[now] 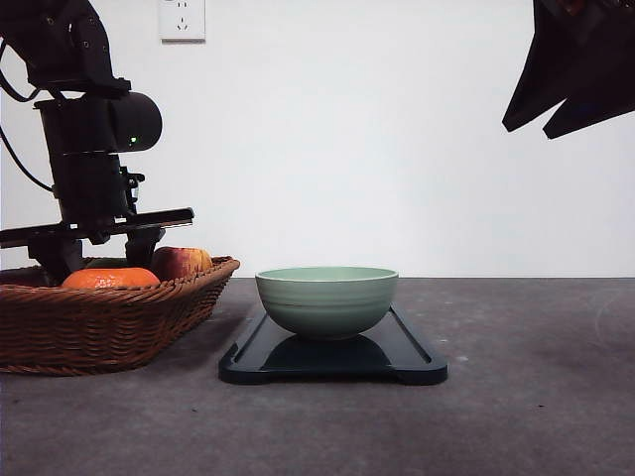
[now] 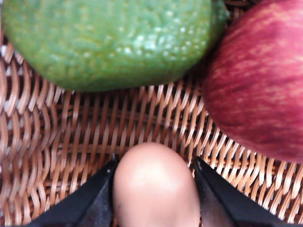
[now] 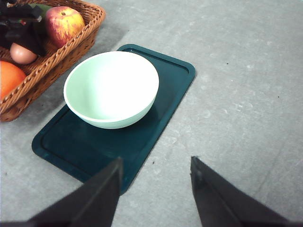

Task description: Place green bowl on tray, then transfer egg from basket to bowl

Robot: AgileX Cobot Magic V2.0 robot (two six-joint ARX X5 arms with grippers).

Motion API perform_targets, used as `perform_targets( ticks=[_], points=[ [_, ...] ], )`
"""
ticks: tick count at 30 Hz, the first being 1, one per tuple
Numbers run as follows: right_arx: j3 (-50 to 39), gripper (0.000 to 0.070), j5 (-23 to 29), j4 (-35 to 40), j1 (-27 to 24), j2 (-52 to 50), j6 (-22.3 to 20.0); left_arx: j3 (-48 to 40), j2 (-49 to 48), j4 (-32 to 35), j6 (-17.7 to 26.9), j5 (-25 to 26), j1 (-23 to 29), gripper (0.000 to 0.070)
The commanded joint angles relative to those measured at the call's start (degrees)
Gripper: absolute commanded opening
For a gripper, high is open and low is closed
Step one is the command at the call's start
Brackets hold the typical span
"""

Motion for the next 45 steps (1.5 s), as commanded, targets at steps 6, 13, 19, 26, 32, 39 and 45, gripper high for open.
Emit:
perform_targets(
  ticks=[6,13,19,26,32,39,45],
  points=[
    [0.11,0.0284,0.02,0.57,0.42,0.31,-0.36,1.51,-4.37,-0.28,3.21,-0.55,-0.33,0.0147],
    [0.11,0.0284,0.02,0.59,0.42,0.31,-0.22,1.51,-11.6,-0.24,6.14,-0.61,-1.89,0.0147],
    [0.11,0.0284,0.02,0.61,0.42,0.31,-0.21,1.51,-16.47,3.37,9.34,0.02,-6.44,0.0147],
    [0.11,0.0284,0.0,0.63,0.42,0.28,-0.22,1.49,-14.77,10.65,11.59,0.13,-14.29,0.0147],
    [0.11,0.0284,0.0,0.61,0.42,0.28,-0.24,1.51,-9.73,14.78,11.81,0.09,-18.97,0.0147],
    [0.11,0.0284,-0.01,0.6,0.42,0.28,-0.26,1.51,-4.42,19.94,12.21,0.05,-22.69,0.0147],
    [0.11,0.0284,-0.02,0.6,0.42,0.28,-0.26,1.51,-1.04,22.88,12.43,-0.6,-24.72,0.0147]
  ],
)
